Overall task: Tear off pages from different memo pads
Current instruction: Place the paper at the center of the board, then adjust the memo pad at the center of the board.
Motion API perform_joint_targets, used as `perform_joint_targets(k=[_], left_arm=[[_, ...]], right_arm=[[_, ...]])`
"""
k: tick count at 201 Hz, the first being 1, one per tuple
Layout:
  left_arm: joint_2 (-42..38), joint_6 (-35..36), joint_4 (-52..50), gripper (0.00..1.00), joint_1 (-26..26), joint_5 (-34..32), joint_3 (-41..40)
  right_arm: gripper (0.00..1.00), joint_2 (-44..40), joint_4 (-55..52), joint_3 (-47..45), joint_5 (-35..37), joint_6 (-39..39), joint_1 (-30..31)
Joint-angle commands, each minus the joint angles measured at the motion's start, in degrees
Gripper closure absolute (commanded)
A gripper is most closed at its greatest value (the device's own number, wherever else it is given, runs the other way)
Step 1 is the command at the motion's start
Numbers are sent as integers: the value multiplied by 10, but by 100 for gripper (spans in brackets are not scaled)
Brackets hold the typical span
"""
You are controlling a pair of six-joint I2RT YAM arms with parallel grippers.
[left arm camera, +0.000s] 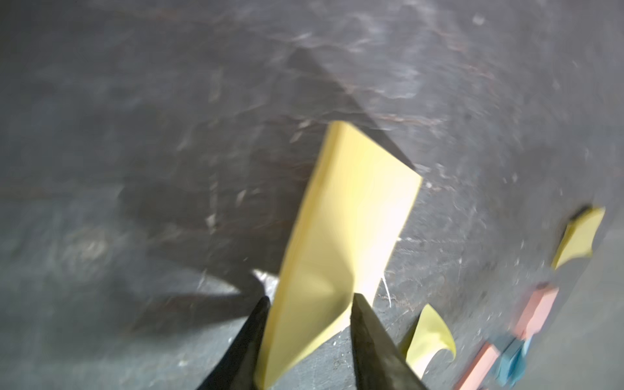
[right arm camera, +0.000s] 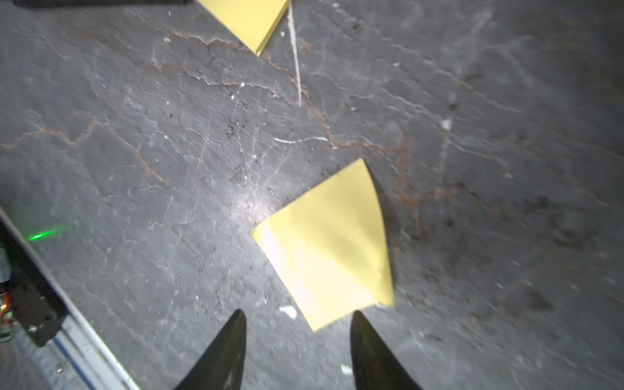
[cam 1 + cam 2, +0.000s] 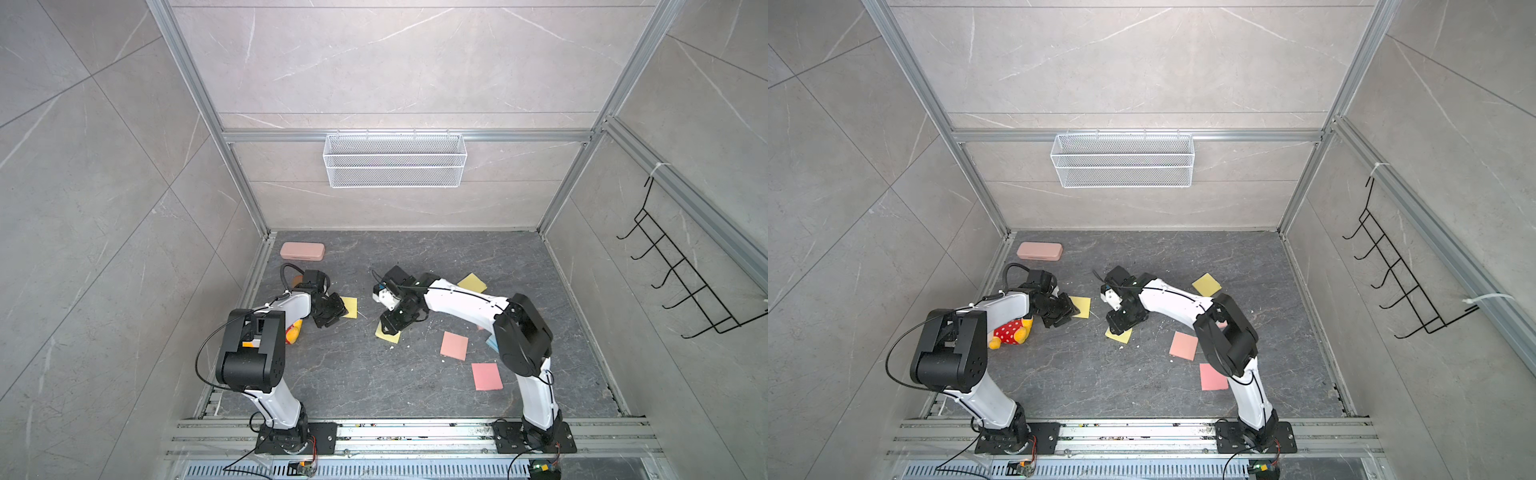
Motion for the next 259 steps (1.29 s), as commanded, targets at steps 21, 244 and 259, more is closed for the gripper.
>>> perform_joint_targets(k=[21,244,259], left_arm=[[-48,3,-85,44,-12,-109,28],[67,45,-43,46,-437,-4,191],[57,43,-39,46,-427,-4,180]], right_arm=[[50,-159,25,-131,11,114,-59],[49,-214,168,-404,-39,231,-258],[50,-179,163,-357,-37,223,-233]])
